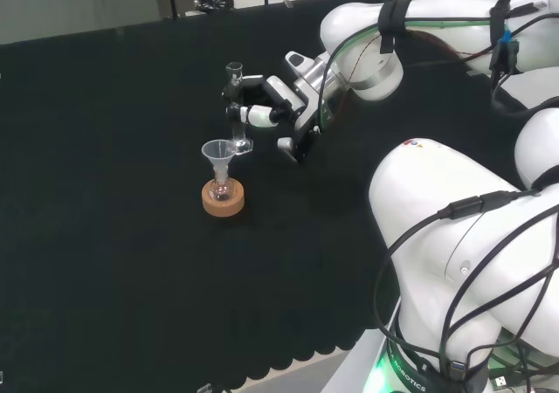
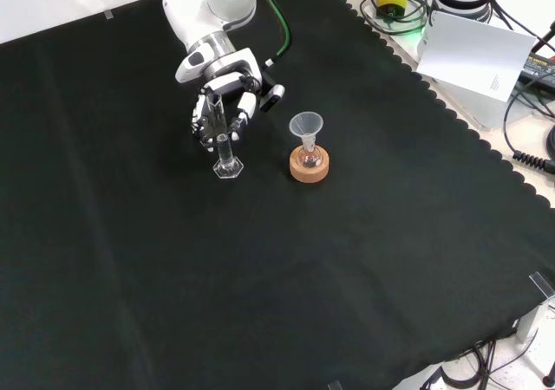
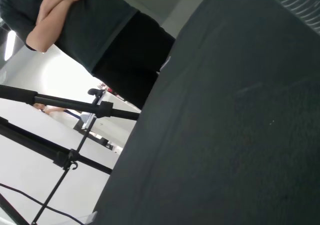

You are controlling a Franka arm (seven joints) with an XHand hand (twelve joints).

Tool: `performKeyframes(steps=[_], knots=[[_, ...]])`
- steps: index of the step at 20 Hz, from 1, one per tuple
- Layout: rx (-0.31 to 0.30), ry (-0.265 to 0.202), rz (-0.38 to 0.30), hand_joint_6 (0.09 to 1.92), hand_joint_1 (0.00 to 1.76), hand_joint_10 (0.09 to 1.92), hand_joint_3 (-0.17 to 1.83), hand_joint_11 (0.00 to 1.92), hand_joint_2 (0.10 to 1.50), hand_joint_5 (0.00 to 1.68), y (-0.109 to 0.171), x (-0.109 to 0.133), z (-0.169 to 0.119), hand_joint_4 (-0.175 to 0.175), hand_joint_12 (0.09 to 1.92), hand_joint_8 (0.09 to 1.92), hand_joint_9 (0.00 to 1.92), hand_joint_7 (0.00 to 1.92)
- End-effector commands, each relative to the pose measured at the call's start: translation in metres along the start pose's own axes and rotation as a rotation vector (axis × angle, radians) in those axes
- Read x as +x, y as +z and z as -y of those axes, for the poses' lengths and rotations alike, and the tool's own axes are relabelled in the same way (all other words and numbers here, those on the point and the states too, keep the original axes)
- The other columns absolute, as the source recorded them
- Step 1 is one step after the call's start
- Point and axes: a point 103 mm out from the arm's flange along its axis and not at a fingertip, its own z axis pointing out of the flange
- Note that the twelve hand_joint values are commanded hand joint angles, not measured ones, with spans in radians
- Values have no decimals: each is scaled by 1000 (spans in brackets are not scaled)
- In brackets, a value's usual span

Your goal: Pick up the graduated cylinder.

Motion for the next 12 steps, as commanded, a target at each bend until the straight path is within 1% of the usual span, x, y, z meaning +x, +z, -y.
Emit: performKeyframes(steps=[1,3,9,10,11,12], knots=[[1,4,45,595,1176,212,-175,884,1183,883,-4,4,-2,29,1013,524,1229,1004],[8,-3,64,598,1177,207,-175,881,1189,881,-8,6,-3,30,1012,523,1230,1005],[61,-36,174,611,1184,199,-175,880,1195,900,-32,15,-5,44,1016,526,1243,1021],[75,-38,194,779,1155,196,-130,886,1184,910,-37,17,-5,4,1019,527,1252,1031],[86,-39,213,928,1130,192,-86,891,1177,907,-41,18,-4,-28,1024,528,1260,1038],[92,-38,229,1021,1113,189,-58,894,1172,904,-46,20,-4,-47,1028,529,1267,1045]])
